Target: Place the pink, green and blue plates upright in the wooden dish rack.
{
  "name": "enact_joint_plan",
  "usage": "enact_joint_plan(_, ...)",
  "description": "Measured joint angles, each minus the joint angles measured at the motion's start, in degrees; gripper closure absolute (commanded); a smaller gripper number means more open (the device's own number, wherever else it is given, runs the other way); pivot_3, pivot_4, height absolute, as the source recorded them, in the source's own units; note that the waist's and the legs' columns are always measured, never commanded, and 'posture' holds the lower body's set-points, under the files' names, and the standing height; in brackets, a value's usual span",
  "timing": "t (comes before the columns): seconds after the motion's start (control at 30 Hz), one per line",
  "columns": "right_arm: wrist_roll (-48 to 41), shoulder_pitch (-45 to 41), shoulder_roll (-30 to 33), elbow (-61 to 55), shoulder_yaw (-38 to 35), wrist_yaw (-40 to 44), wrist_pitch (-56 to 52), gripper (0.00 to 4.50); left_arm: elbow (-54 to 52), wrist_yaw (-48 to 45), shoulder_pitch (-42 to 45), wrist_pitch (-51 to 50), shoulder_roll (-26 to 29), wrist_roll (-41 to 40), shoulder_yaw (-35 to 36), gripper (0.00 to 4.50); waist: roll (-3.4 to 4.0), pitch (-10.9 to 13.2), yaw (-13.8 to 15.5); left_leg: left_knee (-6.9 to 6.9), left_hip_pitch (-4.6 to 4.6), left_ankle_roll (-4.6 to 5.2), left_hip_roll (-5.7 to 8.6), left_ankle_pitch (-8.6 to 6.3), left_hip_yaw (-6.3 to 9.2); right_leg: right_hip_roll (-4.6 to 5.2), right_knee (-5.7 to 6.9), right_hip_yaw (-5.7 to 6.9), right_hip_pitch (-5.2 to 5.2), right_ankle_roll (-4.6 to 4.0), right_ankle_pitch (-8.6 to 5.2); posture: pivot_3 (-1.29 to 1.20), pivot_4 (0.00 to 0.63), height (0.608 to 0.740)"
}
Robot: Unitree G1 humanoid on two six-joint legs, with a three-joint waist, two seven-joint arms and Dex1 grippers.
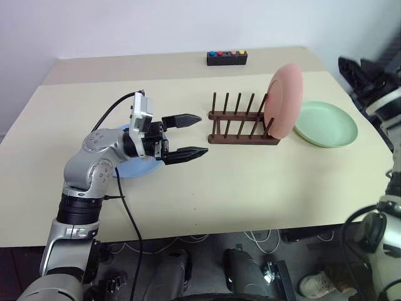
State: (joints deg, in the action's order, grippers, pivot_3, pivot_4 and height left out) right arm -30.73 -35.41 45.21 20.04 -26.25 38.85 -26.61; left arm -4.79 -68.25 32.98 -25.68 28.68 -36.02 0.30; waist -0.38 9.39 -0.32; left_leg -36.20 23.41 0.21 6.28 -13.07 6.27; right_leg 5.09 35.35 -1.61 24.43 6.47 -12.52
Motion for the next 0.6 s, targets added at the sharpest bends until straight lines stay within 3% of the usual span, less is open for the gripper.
enact_joint_plan(0.1,8.84,8.17,8.02,-3.20,7.64,3.43,2.61,0.04,-0.05,-1.82,-0.30,-4.17,1.96,-1.50,-0.90,0.00,0.10,0.05,-0.24,-0.01,0.00,0.00,0.02,0.00,-0.03,-0.01,0.03,0.00,0.01,0.01,-0.01,0.00,0.150,0.740)
enact_joint_plan(0.27,13.00,10.66,13.57,-5.75,12.90,8.82,1.09,0.04,0.22,-3.41,0.61,-4.64,0.99,-1.58,-2.65,0.00,0.17,0.07,-0.79,-0.03,-0.09,0.00,-0.13,0.01,-0.14,-0.08,0.07,-0.14,-0.01,0.00,-0.01,0.00,0.150,0.740)
enact_joint_plan(0.6,21.31,-1.72,8.49,8.69,25.57,10.80,0.76,0.04,1.16,-2.17,1.87,-3.50,0.33,-0.21,-3.25,0.00,0.23,0.14,-0.13,-0.02,-0.04,-0.01,-0.06,0.01,-0.12,-0.06,-0.04,-0.11,-0.01,0.00,-0.01,0.00,0.150,0.740)
